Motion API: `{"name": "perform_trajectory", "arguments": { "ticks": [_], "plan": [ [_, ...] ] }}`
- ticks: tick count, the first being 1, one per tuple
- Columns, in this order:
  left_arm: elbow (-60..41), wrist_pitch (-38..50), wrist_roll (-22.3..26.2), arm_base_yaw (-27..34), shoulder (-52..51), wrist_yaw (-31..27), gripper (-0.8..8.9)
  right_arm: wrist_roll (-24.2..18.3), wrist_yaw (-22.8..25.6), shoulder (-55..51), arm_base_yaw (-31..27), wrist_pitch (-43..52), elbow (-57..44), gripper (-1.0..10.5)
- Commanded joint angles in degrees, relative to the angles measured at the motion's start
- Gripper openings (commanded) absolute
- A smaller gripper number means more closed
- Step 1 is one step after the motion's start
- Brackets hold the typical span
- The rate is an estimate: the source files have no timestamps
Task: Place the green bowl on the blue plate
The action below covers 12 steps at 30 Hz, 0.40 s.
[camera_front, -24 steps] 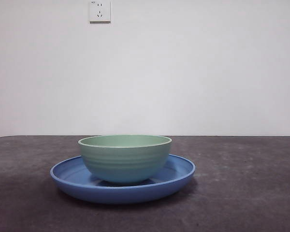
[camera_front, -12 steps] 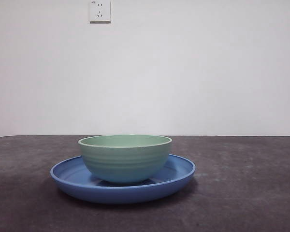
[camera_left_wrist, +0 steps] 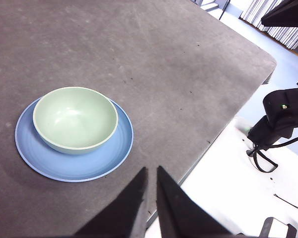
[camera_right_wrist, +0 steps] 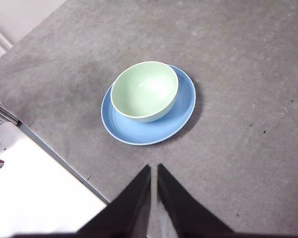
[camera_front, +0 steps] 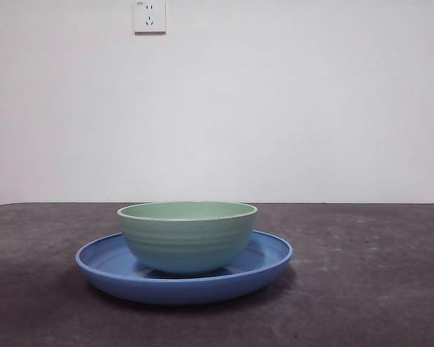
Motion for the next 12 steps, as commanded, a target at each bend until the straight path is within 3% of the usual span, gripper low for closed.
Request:
{"name": "perform_trajectory", "arguments": {
  "ticks": [1, 12],
  "plan": [
    [0.3, 0.7, 0.2, -0.3, 0.3, 0.1, 0.24, 0.5, -0.2, 0.3, 0.5, 0.5, 0.6, 0.2],
    [0.3, 0.7, 0.2, 0.5, -0.2, 0.1, 0.24, 0.5, -0.2, 0.3, 0.5, 0.5, 0.6, 0.2]
  ]
}}
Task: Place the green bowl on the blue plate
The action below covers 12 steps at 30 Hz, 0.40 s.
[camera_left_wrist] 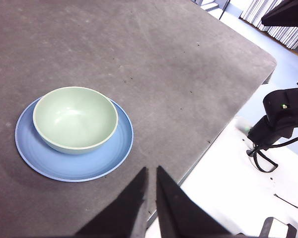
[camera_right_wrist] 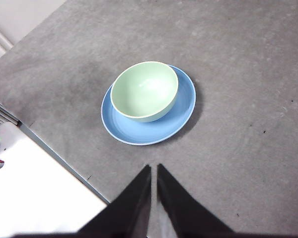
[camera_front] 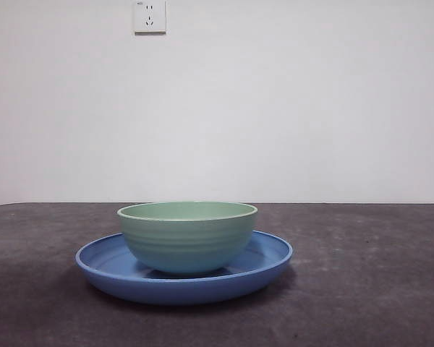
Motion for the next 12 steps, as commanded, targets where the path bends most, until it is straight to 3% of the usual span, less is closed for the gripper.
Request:
{"name": "perform_trajectory", "arguments": {
  "ticks": [1, 9, 12],
  "plan": [
    [0.3, 0.6, 0.2, 1.6, -0.5, 0.1, 0.24, 0.5, -0.2, 0.3, 0.5, 0.5, 0.6, 0.2],
    [-1.2, 1.0, 0.7, 21.2, -1.3, 0.1, 0.24, 0.5, -0.2, 0.3, 0.5, 0.5, 0.6, 0.2],
    [-4.5, 4.1, 4.3, 27.9, -2.8, 0.1, 0.24, 0.5, -0.2, 0.3, 0.5, 0.5, 0.6, 0.2]
  ]
}}
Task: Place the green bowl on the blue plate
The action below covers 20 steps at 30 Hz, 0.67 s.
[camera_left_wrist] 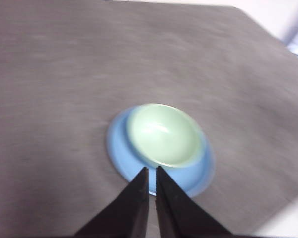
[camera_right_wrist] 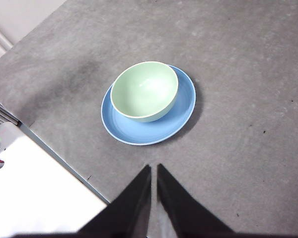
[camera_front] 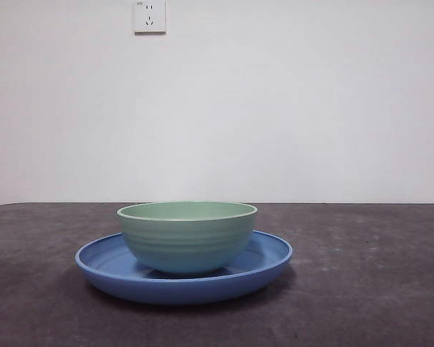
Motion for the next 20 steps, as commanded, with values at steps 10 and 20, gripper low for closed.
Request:
{"name": "perform_trajectory", "arguments": {
  "ticks": [10, 20],
  "plan": [
    [-22.2, 24.5, 7.3, 12.6, -10.9, 0.0, 0.24, 0.5, -0.2, 0.3, 0.5, 0.6, 0.6, 0.2],
    [-41.1, 39.6, 4.6, 12.6, -21.2, -1.3, 0.24, 0.5, -0.2, 0.3, 0.5, 0.6, 0.6, 0.2]
  ]
}}
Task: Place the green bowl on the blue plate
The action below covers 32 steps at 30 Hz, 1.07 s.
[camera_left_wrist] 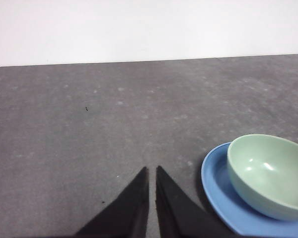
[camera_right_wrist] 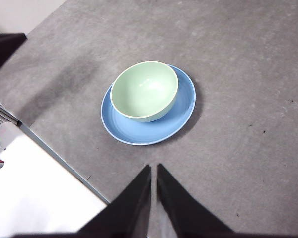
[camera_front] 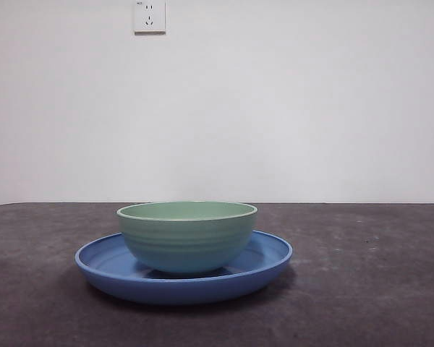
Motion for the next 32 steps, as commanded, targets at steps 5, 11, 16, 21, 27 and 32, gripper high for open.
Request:
{"name": "perform_trajectory", "arguments": {
  "ticks": [5, 11, 16, 21, 27, 32],
  "plan": [
    [-7.2, 3.5, -5.8, 0.1, -5.3, -9.1, 0.24, 0.5, -0.2, 0.3, 0.5, 0.6, 0.6, 0.2],
    [-10.4, 5.2, -5.8, 0.1, -5.2, -12.8, 0.24, 0.5, -0.2, 0.3, 0.5, 0.6, 0.6, 0.2],
    [-11.9, 5.3, -5.8, -0.5, -5.2, -16.0, 0.24, 0.5, -0.2, 0.3, 0.5, 0.6, 0.6, 0.2],
    [-12.3, 6.0, -5.8, -1.4, -5.2, -16.8, 0.24, 0.5, -0.2, 0.3, 0.5, 0.6, 0.6, 0.2],
    [-12.3, 6.0, -4.7, -1.4, -5.2, -16.8, 0.24, 0.5, -0.2, 0.3, 0.5, 0.6, 0.6, 0.2],
    [-12.3, 6.0, -3.2, -1.3, -5.2, -17.0, 0.24, 0.5, -0.2, 0.3, 0.5, 0.6, 0.6, 0.2]
  ]
}}
